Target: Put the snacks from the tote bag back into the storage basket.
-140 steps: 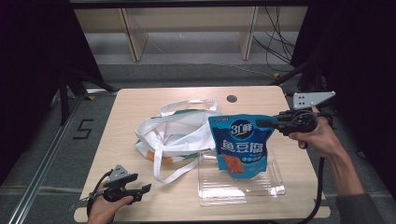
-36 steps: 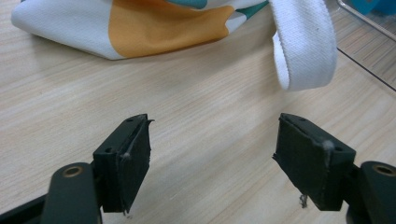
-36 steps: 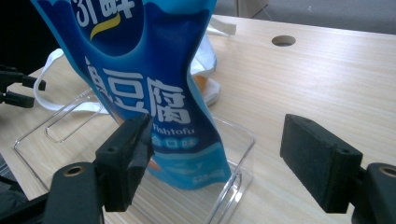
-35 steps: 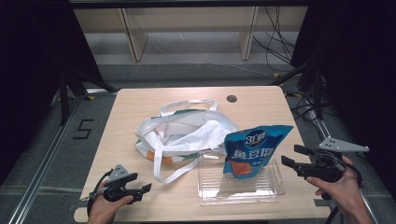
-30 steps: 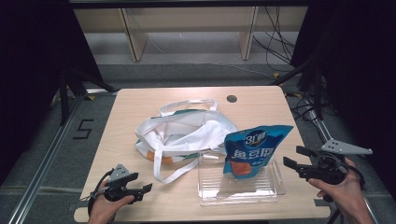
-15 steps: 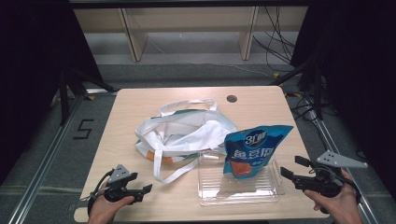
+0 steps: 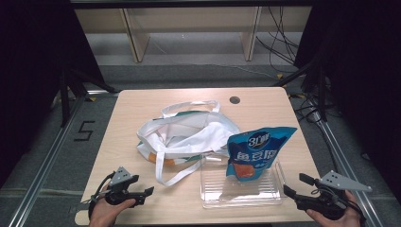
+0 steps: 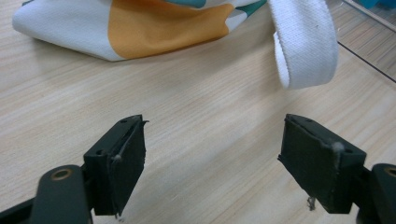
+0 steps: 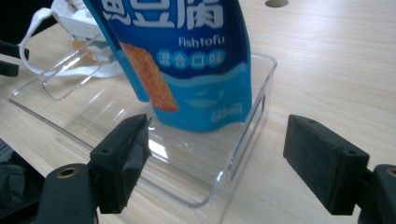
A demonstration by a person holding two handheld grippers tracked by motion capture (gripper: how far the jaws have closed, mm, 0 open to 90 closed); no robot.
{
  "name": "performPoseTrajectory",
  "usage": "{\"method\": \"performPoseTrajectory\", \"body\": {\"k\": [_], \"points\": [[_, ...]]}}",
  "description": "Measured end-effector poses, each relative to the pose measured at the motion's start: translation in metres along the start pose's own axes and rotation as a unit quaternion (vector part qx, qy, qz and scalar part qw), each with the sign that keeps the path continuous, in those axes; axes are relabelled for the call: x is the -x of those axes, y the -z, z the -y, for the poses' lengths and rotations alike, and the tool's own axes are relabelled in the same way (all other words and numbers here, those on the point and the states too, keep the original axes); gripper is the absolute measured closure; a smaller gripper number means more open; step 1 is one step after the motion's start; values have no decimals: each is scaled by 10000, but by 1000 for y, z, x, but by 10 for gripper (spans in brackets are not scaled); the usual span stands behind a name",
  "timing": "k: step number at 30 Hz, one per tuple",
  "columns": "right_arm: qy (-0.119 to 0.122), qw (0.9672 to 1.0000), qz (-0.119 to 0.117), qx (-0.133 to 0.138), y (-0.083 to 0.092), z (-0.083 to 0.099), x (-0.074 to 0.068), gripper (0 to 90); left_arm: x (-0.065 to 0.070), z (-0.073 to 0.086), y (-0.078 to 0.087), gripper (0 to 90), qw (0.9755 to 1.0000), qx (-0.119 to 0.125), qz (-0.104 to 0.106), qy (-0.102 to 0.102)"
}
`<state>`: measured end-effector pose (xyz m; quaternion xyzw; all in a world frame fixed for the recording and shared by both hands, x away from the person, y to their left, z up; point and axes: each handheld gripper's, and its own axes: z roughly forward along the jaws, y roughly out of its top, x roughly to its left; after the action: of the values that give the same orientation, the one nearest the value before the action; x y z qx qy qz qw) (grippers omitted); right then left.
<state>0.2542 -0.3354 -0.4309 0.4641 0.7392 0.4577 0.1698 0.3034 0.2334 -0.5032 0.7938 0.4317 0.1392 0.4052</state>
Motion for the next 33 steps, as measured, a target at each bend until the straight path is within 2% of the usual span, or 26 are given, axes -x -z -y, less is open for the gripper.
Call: {"method": "performPoseTrajectory", "body": {"k": [1, 2, 3, 4, 5, 6, 8, 9, 10, 11, 13, 15, 16, 17, 19, 20, 21, 22, 25, 26, 29, 30, 31, 33], "points": [[-83, 10000, -4, -38, 3, 2, -2, 234, 0, 0, 0, 216, 10000, -27, -43, -17], [115, 9999, -2, 68, 2, 4, 1, 234, 0, 0, 0, 216, 10000, -22, -31, -14], [67, 10000, 27, 33, 3, 7, 0, 234, 0, 0, 0, 216, 10000, -41, 9, 11], [-95, 10000, -30, 5, 4, 9, -1, 234, 0, 0, -1, 216, 10000, -12, -30, 4], [93, 9999, 28, 58, 3, 12, 2, 234, 0, 0, 0, 216, 10000, -2, -7, 28], [-1, 10000, 52, -14, 4, 14, 0, 234, 0, 0, 0, 215, 10000, -12, 28, -29], [38, 10000, 21, 12, 4, 15, 0, 234, 0, 0, 0, 215, 10000, -35, 26, -15], [-129, 9999, -8, -70, 5, 17, -2, 234, 0, 0, 0, 216, 10000, -25, 20, -3], [-129, 9999, -8, -70, 5, 17, -2, 234, 0, 0, 0, 216, 10000, 1, 5, 3], [39, 10000, 16, -45, 5, 19, 0, 234, 0, 0, 0, 216, 10000, 3, 20, -8], [-102, 9999, 48, -117, 6, 22, -3, 234, -1, 0, 1, 215, 9999, -101, 26, -85], [-11, 9999, 43, -125, 7, 25, -2, 234, 0, 0, 0, 215, 10000, -54, 29, -39], [213, 9997, 65, -43, 6, 27, 0, 233, 0, 0, 0, 215, 10000, -23, 24, -3], [55, 9999, 75, -111, 8, 29, -3, 233, 0, 0, 0, 216, 10000, -39, 31, -17], [55, 9999, 85, -113, 8, 30, -4, 233, 0, 0, 0, 216, 10000, -44, 32, -30], [248, 9996, 139, -72, 8, 31, -2, 233, 0, 0, 0, 216, 10000, -41, 29, -20], [115, 9996, 198, -163, 10, 35, -4, 233, 0, 0, 0, 216, 10000, -31, 26, -11], [362, 9990, 236, -142, 10, 36, -2, 231, 1, 0, 0, 215, 10000, -23, 28, 60], [395, 9989, 216, -149, 11, 39, -2, 231, 2, 0, -2, 215, 9999, 102, 33, 83], [195, 9994, 196, -212, 11, 41, -5, 231, 2, 0, -2, 216, 9999, 104, 34, 78], [437, 9986, 236, -185, 14, 41, -4, 237, 2, 1, -2, 216, 9999, 104, 33, 72], [437, 9986, 236, -185, 14, 41, -4, 237, 2, 1, -2, 216, 9999, 104, 33, 72], [446, 9985, 262, -155, 15, 42, -5, 237, 1, 0, -1, 216, 10000, 6, 27, 82], [410, 9985, 277, -222, 16, 43, -6, 237, 0, 0, 0, 216, 10000, -38, 17, -34]]}}
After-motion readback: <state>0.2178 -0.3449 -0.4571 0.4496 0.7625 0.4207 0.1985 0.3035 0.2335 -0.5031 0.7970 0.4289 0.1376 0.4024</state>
